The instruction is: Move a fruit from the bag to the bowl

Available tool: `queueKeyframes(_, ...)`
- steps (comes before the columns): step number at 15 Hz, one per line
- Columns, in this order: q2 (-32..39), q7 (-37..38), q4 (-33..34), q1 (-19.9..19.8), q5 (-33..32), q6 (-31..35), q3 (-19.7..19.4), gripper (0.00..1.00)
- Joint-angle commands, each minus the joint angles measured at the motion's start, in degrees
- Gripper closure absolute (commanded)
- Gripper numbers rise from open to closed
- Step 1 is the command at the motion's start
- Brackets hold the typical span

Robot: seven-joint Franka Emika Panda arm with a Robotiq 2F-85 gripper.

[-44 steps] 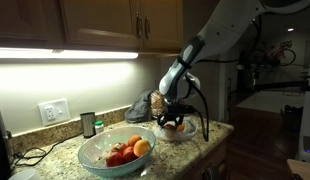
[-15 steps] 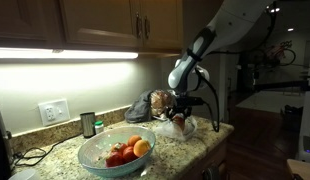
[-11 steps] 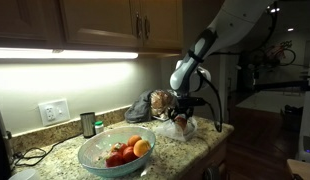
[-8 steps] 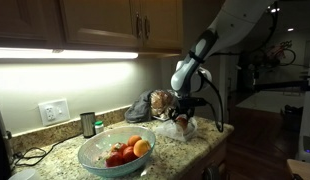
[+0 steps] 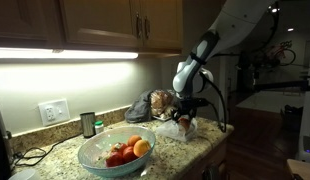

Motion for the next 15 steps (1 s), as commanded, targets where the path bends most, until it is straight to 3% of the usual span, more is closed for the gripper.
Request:
queueKeyframes(1, -2.7, 1.9, -3.1, 1.0, -1.7, -0.4, -1.3, 0.50)
queueKeyframes(8, -2.6, 2.0, -3.7, 1.0, -2.1, -0.4, -1.7, 0.50)
queueKeyframes(9, -2.6, 2.0, -3.7, 1.0, -2.1, -0.5, -1.7, 0.24)
queueKeyframes(10, -2.6, 2.0, -3.7, 1.0, -2.2, -0.5, -1.8, 0.06)
queueKeyframes(15, -2.7, 1.9, -3.8, 1.0, -2.2, -0.5, -1.9, 0.00)
